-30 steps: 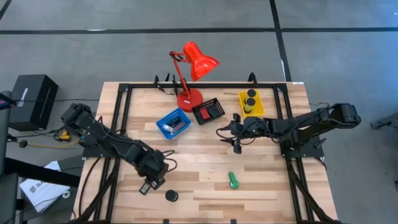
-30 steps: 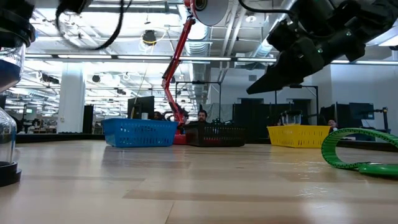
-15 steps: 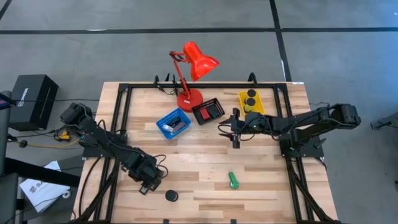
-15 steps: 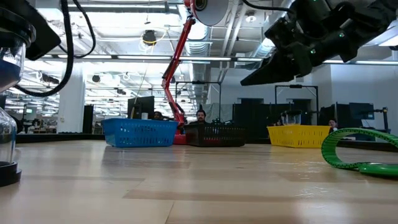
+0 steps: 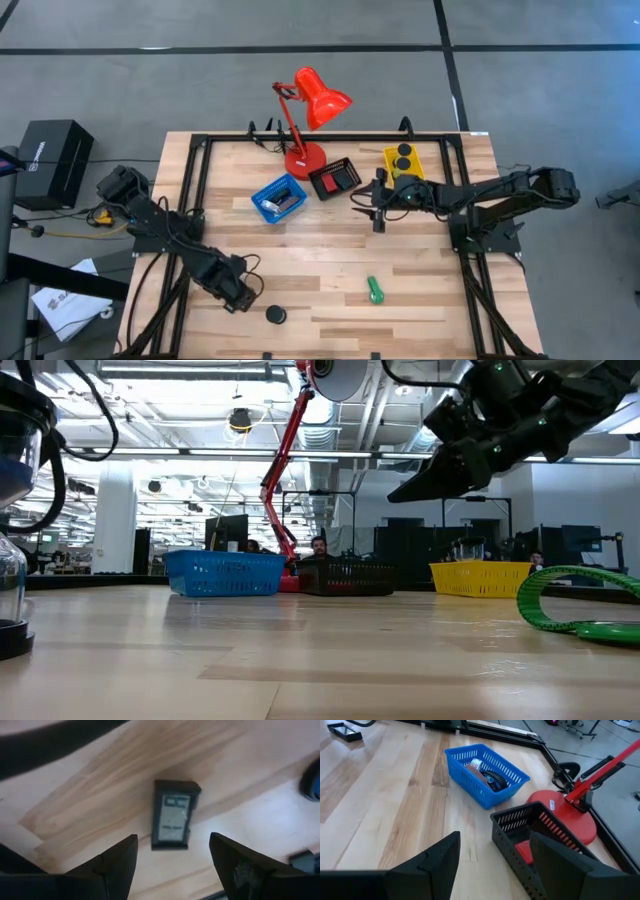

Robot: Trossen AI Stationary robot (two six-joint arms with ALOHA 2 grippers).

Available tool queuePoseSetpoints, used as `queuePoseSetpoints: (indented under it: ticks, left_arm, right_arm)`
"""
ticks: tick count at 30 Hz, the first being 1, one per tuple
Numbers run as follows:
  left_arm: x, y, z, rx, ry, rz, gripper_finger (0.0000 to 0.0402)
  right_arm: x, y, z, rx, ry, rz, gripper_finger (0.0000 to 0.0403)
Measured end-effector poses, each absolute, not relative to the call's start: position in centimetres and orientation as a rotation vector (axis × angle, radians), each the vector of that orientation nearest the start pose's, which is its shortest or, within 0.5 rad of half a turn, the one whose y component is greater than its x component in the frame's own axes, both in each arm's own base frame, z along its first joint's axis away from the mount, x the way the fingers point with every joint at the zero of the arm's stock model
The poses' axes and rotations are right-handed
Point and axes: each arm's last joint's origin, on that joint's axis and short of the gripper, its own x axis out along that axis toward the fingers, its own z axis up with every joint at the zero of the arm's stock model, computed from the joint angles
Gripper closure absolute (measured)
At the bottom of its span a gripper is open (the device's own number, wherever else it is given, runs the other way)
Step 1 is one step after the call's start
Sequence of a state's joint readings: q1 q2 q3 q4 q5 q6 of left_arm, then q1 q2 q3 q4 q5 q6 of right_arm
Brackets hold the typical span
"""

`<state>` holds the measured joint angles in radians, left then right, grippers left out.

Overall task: Pick & Place Office items
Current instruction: Put the black digital clock into the black bin

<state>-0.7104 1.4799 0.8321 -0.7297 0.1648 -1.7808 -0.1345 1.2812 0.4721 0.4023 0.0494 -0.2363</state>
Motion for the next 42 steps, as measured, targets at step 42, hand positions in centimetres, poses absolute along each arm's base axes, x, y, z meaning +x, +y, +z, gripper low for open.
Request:
queuePoseSetpoints:
  ticks: [42]
  left_arm:
    - [18.4, -17.3, 13.3, -1.001, 1.477, 0.666, 0.0247]
  right_arm:
    - [24.3, -3.4, 18.2, -0.207, 0.431, -0.13, 0.0172]
